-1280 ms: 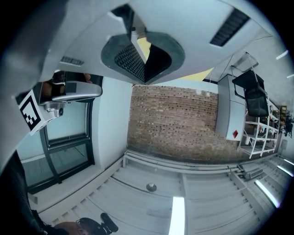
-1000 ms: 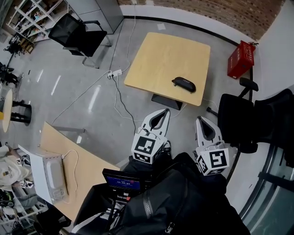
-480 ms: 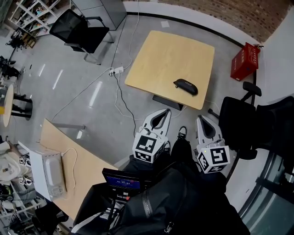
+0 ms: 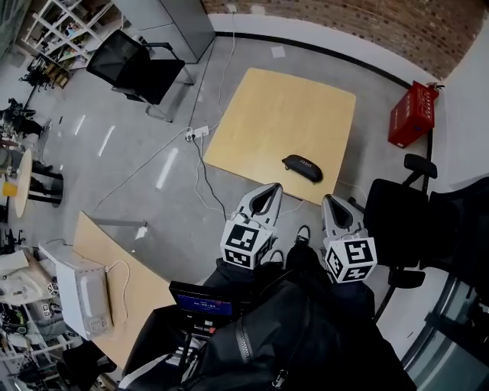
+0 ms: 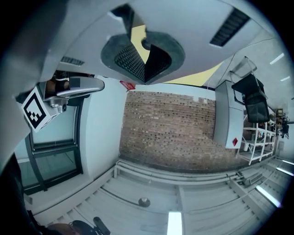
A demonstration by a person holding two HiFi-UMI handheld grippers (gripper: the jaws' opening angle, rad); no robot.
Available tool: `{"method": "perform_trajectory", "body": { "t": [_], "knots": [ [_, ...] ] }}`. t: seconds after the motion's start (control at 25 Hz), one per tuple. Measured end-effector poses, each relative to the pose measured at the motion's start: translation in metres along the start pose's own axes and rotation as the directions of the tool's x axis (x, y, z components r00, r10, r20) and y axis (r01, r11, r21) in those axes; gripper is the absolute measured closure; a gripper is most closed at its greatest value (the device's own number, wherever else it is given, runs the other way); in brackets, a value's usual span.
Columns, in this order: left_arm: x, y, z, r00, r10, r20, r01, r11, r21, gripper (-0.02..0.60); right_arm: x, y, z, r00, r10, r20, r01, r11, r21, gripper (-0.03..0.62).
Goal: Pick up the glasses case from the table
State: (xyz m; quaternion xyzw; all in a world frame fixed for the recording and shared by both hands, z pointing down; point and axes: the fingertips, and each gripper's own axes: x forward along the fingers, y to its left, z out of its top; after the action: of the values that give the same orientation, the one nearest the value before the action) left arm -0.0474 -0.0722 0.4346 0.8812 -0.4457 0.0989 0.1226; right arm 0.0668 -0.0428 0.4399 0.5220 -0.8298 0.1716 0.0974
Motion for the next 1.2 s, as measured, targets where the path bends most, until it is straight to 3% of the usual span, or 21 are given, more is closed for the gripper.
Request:
{"method": "perform_trajectory", "body": {
  "t": [0.36,0.6,0.8,1.08,1.2],
  "knots": [
    [0.064,0.015,-0.020,0.992,0.065,-0.108,-0.066,0.998,-0.014,0.583,0.037,-0.071,-0.024,0.999,0.017,-0.049,-0.014,0.997,0.073,0.589],
    [0.085,0.020,-0.047,0.976,0.101,-0.191,-0.109,0.994,-0.032,0.583,0.058,-0.098,-0.045,0.994,0.046,-0.101,-0.037,0.995,0.089,0.589],
    [0.085,0.033,-0.087,0.952,0.119,-0.281,-0.138,0.989,-0.050,0.583,0.076,-0.097,-0.066,0.982,0.081,-0.172,-0.066,0.994,0.088,0.589],
    [0.087,0.047,-0.140,0.923,0.066,-0.380,-0.123,0.984,-0.128,0.583,0.105,-0.081,-0.103,0.958,0.102,-0.269,-0.093,0.995,0.045,0.589],
    [0.089,0.060,-0.162,0.901,0.058,-0.431,-0.125,0.984,-0.127,0.583,0.116,-0.079,-0.121,0.943,0.104,-0.317,-0.101,0.995,0.024,0.589]
  ]
}}
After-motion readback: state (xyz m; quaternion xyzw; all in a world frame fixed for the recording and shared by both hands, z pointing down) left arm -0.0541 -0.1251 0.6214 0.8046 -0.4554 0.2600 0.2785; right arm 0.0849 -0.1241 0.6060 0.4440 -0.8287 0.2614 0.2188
